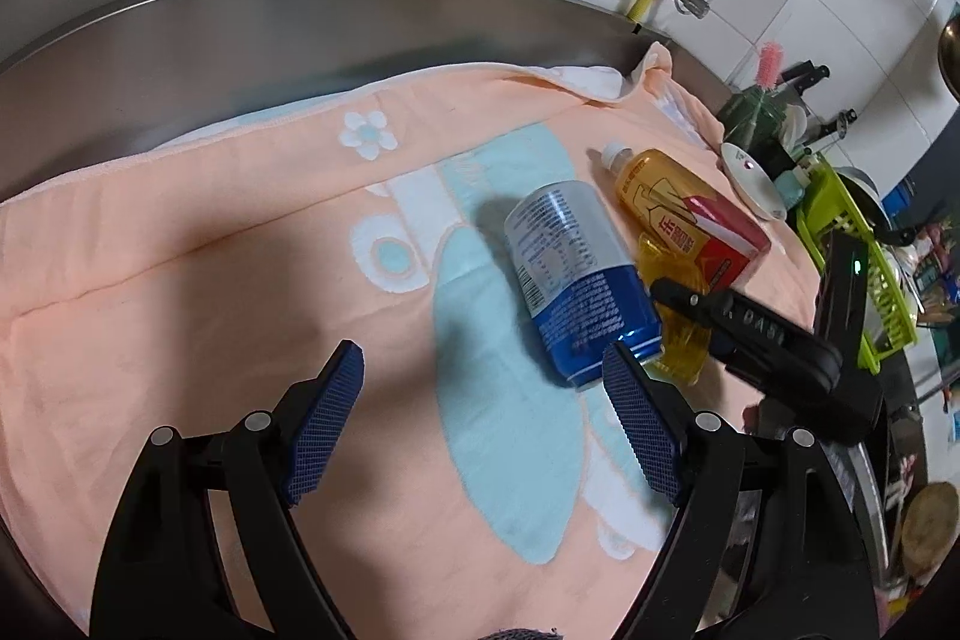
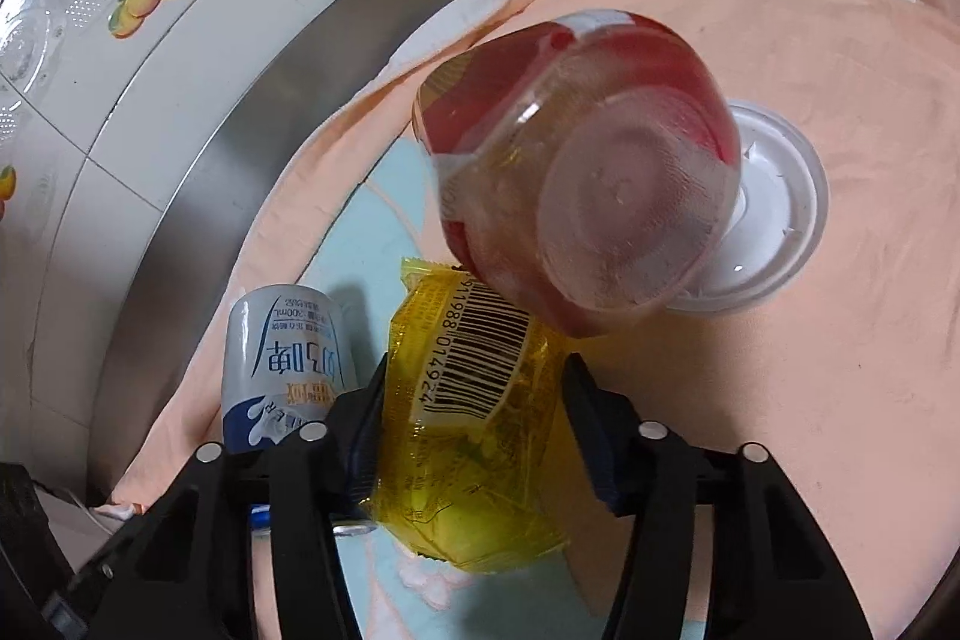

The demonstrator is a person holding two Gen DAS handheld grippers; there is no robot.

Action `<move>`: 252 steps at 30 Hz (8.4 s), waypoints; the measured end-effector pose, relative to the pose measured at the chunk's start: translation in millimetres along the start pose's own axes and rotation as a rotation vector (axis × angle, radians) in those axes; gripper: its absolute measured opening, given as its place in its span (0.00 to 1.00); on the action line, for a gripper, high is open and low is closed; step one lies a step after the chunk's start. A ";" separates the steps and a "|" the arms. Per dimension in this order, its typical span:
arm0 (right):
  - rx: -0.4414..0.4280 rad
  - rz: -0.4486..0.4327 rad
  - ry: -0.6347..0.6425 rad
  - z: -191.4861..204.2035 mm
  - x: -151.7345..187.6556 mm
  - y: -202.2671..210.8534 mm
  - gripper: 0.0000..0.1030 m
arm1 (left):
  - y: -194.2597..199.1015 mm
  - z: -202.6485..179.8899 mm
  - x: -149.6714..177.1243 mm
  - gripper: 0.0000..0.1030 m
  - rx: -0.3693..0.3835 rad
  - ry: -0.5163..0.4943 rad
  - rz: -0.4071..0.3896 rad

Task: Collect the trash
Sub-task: 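Grasp the blue can with the left gripper while the right grasps the yellow snack bag, then drop the yellow snack bag into the green basket with the right gripper, then carry the blue can to the basket and release it with the left gripper, then move the left gripper to the orange-red drink bottle while the right approaches the white lid, then grasp the drink bottle with the left gripper while the right grasps the white plastic lid, then drop the white plastic lid into the green basket with the right gripper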

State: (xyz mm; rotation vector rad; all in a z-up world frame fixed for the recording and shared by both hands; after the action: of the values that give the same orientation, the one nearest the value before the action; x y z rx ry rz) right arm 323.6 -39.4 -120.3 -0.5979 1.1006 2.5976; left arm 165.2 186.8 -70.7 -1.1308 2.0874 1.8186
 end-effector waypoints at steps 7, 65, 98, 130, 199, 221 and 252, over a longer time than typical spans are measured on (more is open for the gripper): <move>-0.031 -0.025 0.039 -1.8 14.6 27.3 0.39 | -17.4 -15.3 -12.1 0.81 0.024 0.030 0.039; 0.429 -0.189 -0.179 -229.8 144.4 287.5 0.60 | 6.6 -115.0 12.2 0.68 0.137 -0.159 0.093; 0.411 -0.448 -0.267 -264.8 239.0 437.0 0.76 | -78.1 -450.5 270.0 0.68 0.349 -0.976 0.429; 0.361 -0.449 -0.197 -235.3 222.2 428.3 0.76 | -71.9 -433.6 271.3 0.73 0.346 -0.978 0.382; 0.174 0.115 0.598 -27.1 -33.4 24.1 0.90 | -109.8 -145.9 -79.1 0.85 0.044 -0.142 0.204; 0.222 0.099 0.558 -38.7 -48.2 7.9 0.87 | -144.4 -145.9 -77.5 0.85 0.004 -0.084 0.256; 0.420 -0.051 0.205 -180.9 82.4 246.9 0.87 | -116.5 -170.7 -36.4 0.73 0.001 -0.220 0.246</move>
State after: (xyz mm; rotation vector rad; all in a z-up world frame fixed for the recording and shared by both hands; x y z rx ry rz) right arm 204.6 -333.2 -118.5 -0.7844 1.6122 2.1984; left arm 322.7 51.1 -98.7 -0.6603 2.1720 1.9430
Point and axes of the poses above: each gripper's, at about its wrist camera, not at the fingertips, and y roughly against the way its jaws point, z to its left, x to its underside, the point moved 1 cm from there along -y, roughly the way its jaws point, and after that the axes turned 8 degrees about -x, right-handed, at the moved point
